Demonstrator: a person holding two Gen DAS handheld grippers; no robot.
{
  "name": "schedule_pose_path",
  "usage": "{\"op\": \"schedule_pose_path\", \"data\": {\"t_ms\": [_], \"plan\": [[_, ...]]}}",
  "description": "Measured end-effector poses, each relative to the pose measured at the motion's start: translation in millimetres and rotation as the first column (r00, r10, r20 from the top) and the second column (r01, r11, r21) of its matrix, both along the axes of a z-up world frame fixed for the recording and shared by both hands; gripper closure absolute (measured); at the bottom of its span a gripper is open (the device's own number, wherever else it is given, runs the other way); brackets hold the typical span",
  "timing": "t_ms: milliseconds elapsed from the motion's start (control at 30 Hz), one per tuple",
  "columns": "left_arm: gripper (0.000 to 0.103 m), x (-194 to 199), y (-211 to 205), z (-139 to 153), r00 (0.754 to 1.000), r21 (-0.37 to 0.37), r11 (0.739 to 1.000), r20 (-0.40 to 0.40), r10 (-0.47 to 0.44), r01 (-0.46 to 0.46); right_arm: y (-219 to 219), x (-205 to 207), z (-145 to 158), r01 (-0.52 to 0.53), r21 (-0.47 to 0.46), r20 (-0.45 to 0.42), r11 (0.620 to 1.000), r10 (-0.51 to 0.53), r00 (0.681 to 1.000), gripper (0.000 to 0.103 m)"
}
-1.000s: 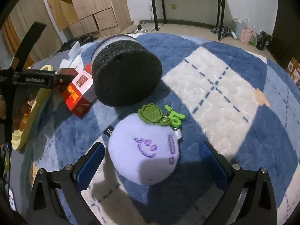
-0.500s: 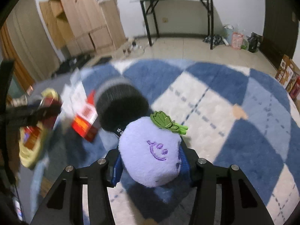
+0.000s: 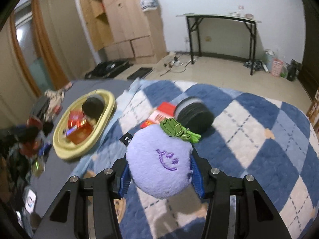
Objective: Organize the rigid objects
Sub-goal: 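Carry the silver-and-red pack and purple plush into the yellow tray and release both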
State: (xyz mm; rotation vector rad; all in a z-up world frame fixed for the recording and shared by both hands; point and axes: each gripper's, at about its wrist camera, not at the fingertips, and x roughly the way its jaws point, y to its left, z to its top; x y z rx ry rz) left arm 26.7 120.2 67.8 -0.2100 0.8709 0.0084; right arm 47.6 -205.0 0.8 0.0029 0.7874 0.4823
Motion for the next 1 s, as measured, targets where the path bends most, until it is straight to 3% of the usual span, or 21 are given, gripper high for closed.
{"op": "schedule_pose_path", "data": {"t_ms": [67, 133, 233, 467, 567, 767, 867, 1000], "plan": [[0.015, 3, 25, 1, 0.999, -0.010, 0.999, 0.009, 0.043, -0.043, 7, -2, 0, -0.025, -0.009, -0.004, 1.000, 0.024, 1.000, 0.053], [0.015, 11, 56, -3, 0.993, 0.039, 0.993, 0.008, 0.115, -0.115, 18, -3, 4, -0.050, -0.026, -0.006, 0.998, 0.050, 0.999, 0.053], [0.015, 20, 99, -17, 0.984, 0.018, 0.984, -0.013, 0.176, -0.175, 47, -2, 13, -0.118, -0.053, 0.006, 0.992, 0.118, 0.993, 0.053], [0.015, 46, 162, -76, 0.955, -0.021, 0.959, -0.105, 0.279, -0.282, 163, 22, 16, -0.292, -0.093, 0.010, 0.952, 0.295, 0.956, 0.053], [0.015, 51, 175, -100, 0.940, -0.010, 0.951, -0.155, 0.303, -0.309, 213, 39, 14, -0.334, -0.122, -0.015, 0.935, 0.335, 0.942, 0.053], [0.015, 58, 193, -127, 0.933, -0.069, 0.945, -0.192, 0.303, -0.321, 288, 74, -6, -0.384, -0.193, -0.060, 0.903, 0.380, 0.923, 0.053], [0.015, 57, 198, -133, 0.932, -0.134, 0.933, -0.194, 0.307, -0.335, 311, 84, -16, -0.399, -0.251, -0.062, 0.882, 0.397, 0.916, 0.053], [0.015, 61, 198, -137, 0.931, -0.097, 0.938, -0.194, 0.310, -0.333, 329, 94, -34, -0.403, -0.316, -0.075, 0.859, 0.401, 0.913, 0.052]]}}
